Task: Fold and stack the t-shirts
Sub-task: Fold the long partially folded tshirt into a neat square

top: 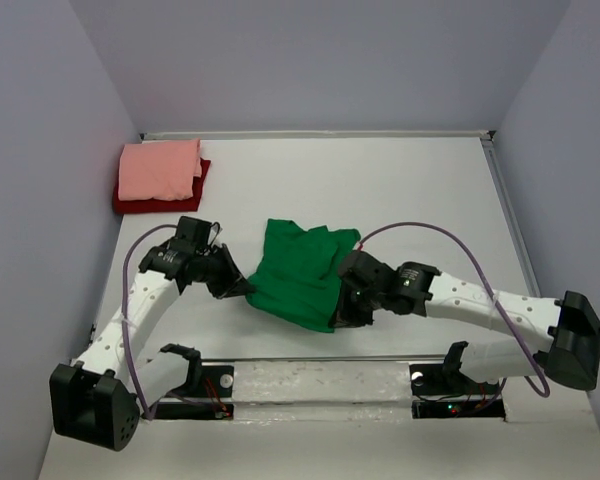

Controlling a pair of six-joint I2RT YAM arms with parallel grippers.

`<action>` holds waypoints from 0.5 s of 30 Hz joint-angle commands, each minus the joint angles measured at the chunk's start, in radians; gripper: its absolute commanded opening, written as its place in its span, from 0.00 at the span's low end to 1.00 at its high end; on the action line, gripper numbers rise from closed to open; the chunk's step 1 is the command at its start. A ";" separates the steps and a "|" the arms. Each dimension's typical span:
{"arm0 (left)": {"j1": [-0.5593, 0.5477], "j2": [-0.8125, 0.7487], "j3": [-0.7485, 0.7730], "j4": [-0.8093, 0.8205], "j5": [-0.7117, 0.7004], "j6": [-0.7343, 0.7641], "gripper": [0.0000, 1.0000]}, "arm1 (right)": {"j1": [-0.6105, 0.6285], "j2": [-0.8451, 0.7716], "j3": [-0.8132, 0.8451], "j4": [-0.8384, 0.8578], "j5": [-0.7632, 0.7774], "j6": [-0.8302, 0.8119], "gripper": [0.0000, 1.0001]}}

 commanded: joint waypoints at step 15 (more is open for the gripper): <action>-0.021 0.498 0.544 0.103 -0.121 0.186 0.00 | -0.285 0.339 0.450 -0.225 0.254 -0.280 0.00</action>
